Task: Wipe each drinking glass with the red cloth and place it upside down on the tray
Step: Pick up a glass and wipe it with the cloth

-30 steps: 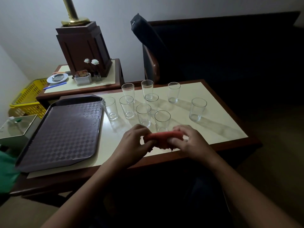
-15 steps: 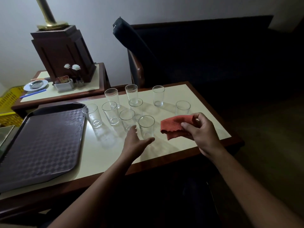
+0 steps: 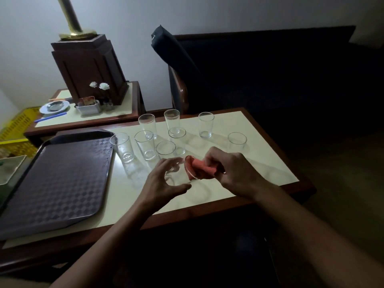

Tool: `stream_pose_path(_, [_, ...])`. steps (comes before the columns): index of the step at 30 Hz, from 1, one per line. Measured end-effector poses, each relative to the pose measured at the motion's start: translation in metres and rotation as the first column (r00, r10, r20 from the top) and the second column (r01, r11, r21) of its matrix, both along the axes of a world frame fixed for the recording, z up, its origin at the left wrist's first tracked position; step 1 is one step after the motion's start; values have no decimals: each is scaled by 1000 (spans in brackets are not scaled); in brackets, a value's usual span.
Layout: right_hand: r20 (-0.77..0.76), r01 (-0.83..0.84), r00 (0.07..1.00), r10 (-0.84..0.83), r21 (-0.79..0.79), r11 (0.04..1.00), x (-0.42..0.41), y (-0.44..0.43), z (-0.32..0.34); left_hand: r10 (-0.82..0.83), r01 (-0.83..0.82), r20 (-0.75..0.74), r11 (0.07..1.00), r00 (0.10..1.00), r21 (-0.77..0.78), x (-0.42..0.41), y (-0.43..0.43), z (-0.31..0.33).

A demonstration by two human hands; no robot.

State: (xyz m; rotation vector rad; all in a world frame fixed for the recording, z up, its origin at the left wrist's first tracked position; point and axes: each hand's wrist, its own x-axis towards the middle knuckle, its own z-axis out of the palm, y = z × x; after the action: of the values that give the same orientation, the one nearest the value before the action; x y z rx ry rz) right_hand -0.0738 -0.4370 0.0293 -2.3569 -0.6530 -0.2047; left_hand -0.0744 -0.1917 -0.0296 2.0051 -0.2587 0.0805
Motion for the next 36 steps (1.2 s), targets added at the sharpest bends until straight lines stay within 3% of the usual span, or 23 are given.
stream_pose_path(3, [140,-158,977,163,-46,986,-10,15,9,-130,119,-104,986,986,-113,-17,23,27])
stream_pose_path(6, [118,-345,926,359,-120,931,-23,32,16,-231,217,-132,970,964,-111,-29,37,49])
stream_pose_path(10, [188,-309,925,331,-136,941,-32,26,35,-181,110,-195,938,964,-330,-40,68,65])
stream_pose_path(12, [123,-390,904,410,-153,908,-37,28,41,-159,56,-225,912,961,-407,-44,77,70])
stream_pose_path(15, [89,-442,848,523,-428,788,-34,42,41,-176,32,-284,894,943,-447,-53,73,81])
stream_pose_path(16, [46,-457,845,533,-456,764,-31,46,41,-158,29,-279,908,947,-419,-56,72,85])
stream_pose_path(18, [-168,-538,842,513,-338,772,-31,52,43,-104,34,-198,944,975,-329,-62,72,96])
stream_pose_path(20, [-442,-556,739,508,26,831,-43,59,43,-67,42,-94,968,993,-248,-68,75,106])
stream_pose_path(22, [-597,-381,561,573,429,819,-58,69,45,-140,130,-20,955,990,-266,-74,78,111])
stream_pose_path(24, [-608,-198,488,626,622,758,-67,78,48,-190,185,10,942,982,-282,-76,81,111])
stream_pose_path(27, [-602,-115,559,570,625,772,-68,90,46,-55,36,-64,965,996,-261,-77,81,107])
stream_pose_path(29, [-500,-206,711,495,525,826,-65,95,39,-20,-68,-300,957,954,-281,-77,81,106])
stream_pose_path(31, [-390,-285,805,447,407,868,-63,97,35,-125,-70,-475,925,871,-372,-76,82,108])
stream_pose_path(33, [-433,-261,783,448,425,867,-59,95,38,-150,-30,-396,909,906,-415,-76,84,111])
stream_pose_path(36, [-514,-173,691,509,566,806,-57,92,51,-120,70,-131,940,984,-334,-81,85,119])
